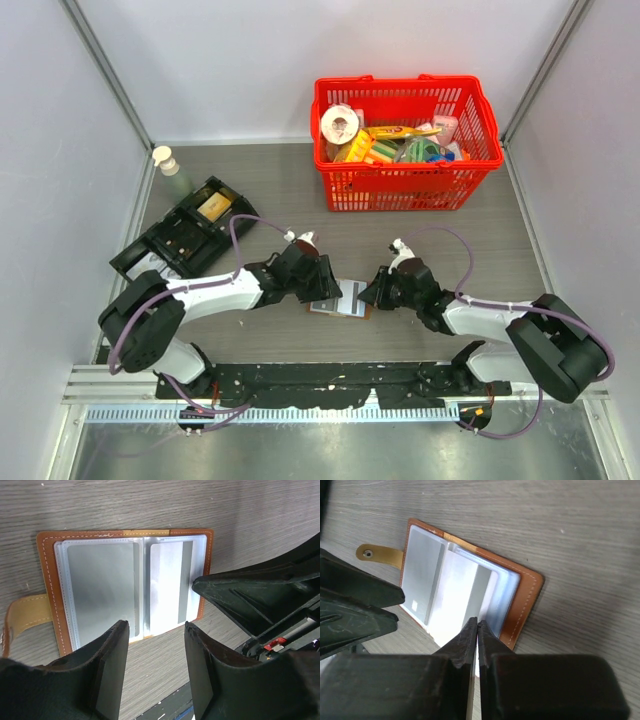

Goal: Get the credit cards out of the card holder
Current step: Remove the credit card from the card holder.

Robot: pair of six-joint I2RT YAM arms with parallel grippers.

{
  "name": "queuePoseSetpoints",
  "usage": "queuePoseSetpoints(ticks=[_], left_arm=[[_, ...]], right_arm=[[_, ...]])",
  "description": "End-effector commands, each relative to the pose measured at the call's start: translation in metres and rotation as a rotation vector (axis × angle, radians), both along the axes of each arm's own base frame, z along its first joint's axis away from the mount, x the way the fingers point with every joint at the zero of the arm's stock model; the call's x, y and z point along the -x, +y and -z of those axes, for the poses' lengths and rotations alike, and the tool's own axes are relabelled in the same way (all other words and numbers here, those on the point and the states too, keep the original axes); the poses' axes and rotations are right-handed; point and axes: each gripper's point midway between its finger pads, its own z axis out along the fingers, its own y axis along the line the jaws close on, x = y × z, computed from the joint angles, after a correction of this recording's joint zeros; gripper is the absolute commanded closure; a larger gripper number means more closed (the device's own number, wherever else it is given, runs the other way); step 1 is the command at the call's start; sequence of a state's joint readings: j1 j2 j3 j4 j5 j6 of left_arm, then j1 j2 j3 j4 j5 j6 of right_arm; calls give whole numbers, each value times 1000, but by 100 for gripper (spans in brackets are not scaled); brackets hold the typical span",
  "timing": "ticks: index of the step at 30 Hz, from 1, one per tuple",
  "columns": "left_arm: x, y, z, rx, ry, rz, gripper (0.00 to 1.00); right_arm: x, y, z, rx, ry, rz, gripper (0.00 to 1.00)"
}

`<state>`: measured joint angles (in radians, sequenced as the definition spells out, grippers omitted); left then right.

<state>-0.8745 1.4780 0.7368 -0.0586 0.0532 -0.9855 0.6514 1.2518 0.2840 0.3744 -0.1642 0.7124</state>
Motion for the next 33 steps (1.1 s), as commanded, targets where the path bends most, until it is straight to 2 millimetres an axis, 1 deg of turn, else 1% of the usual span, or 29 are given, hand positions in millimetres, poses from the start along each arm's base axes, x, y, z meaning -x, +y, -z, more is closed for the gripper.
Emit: queuePoseSetpoints(ticks=[1,3,5,8,10,17,23,27,33], left_arm=[[-9,-19,-10,64,1,16,49],[-10,-21,-7,60,7,16,49],[-10,-21,-3,53,16,12,50],[-11,-22,2,44,28,10,50],[-14,-26,1,61,22,8,50],[-15,-33,7,76,44,3,55],[-14,-30,19,56,63,-8,55],[-9,-29,28,45,98,-7,53],[-6,-25,37,79,124,-27,52]], right_arm=[[9,-7,13,-33,76,3,92],[16,-14,23,-17,117,7,92],[21,-17,29,-15,144,5,93],[25,-21,34,-8,168,14,93],[25,-23,36,-4,176,16,93],[25,-21,37,-7,182,10,93],[25,-22,37,-6,185,11,93],[25,-22,37,-7,186,9,93],[25,-21,36,-8,183,4,93]])
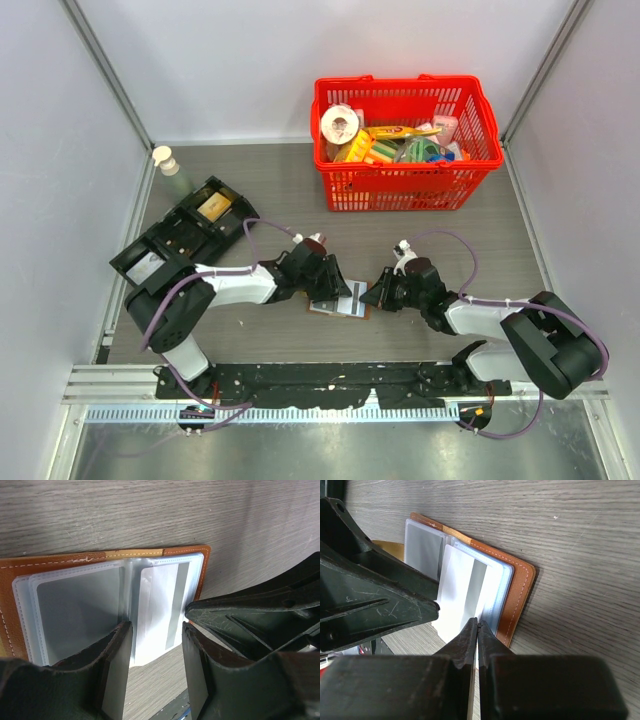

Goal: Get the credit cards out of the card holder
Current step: Remove the credit card from the card holder.

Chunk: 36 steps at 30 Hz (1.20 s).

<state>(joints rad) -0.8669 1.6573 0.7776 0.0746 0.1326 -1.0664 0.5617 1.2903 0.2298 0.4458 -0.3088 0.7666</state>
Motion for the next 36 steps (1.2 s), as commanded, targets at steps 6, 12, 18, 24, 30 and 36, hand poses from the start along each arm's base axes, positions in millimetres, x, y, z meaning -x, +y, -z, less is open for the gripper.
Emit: queuePoseSetpoints(ticks=[6,12,18,24,30,36], left_arm=[[4,-7,3,135,34,10,61],[2,-13,-17,226,-12,15,77],[0,-10,-31,272,-52,9,92],[1,-6,-30,285,-44,-4,100],[5,12,-17,230,-36,-34,100],[9,31,-4,156,-35,-53,100]], right_arm=[[17,-12,27,76,89,-7,93],[18,-13,28,79,96,-10,93],[19,-14,29,85,94,-10,93],[19,-15,31,93,99,-8,93],[19,-17,33,103,101,-6,93],[19,-17,35,111,105,-10,93]])
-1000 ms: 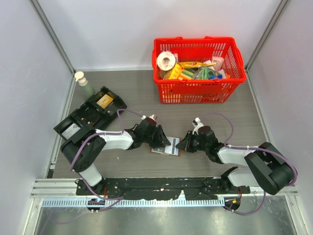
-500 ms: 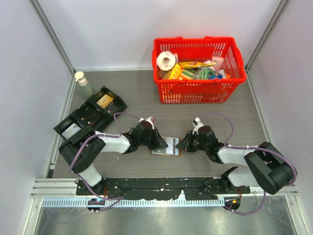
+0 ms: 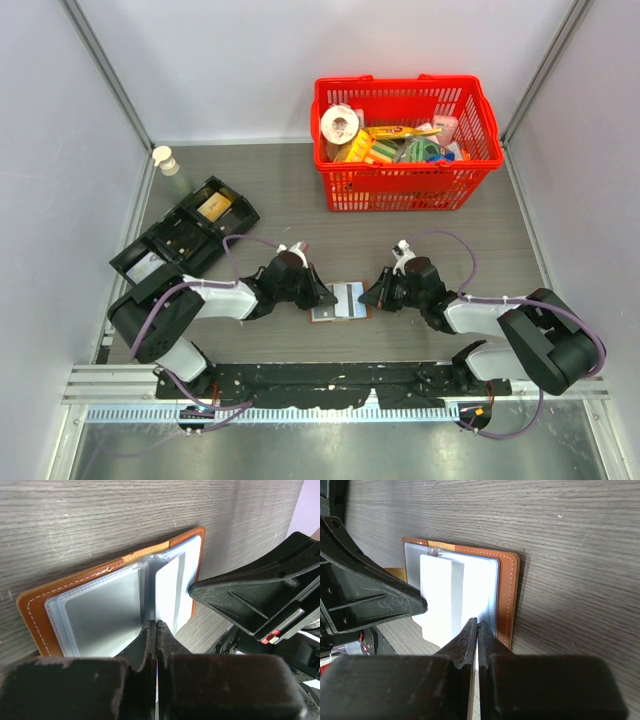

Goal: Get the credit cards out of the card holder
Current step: Remove the credit card from the card holder.

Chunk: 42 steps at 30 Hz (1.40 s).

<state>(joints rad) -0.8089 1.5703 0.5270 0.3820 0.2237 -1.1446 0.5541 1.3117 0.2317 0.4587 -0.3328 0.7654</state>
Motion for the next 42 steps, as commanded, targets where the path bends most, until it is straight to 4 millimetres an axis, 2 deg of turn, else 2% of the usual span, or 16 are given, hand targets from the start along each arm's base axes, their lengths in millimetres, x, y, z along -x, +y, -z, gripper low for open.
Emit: queuePoseSetpoints(ticks=[1,5,12,18,21,24,25,27,30,32,36,42], left_arm=[[-2,11,-4,-25,-36,-16,100],[-1,21,-2,-69,-44,-23,100],[2,41,-10,-127,-92,-40,100],[4,41,-13,-120,-94,-29,100],[2,43,-14,-151,-107,-23,100],[2,43,-14,-168,-109,-9,100],[2,43,-13,-170,-102,-7,100],[3,42,-12,-169,-95,-1,100],[2,41,-11,-169,-92,-3,100],[2,41,-11,-169,-92,-3,100],[2,41,-9,-167,-87,-7,100],[3,39,-10,-156,-80,-8,100]], right_arm=[[19,-19,34,121,95,2,93],[18,-17,32,117,93,0,93],[13,-17,23,130,66,-2,92],[7,-15,15,143,43,-20,91],[4,-12,6,131,28,-32,88],[-1,-8,-11,113,-2,-34,78],[-3,-7,-17,108,-15,-34,72],[-9,-2,-38,67,-77,-33,68],[-16,10,-62,14,-141,-49,68],[-18,19,-70,-13,-154,-79,71],[-17,40,-67,-59,-126,-136,75],[-8,71,-42,-69,-71,-201,76]])
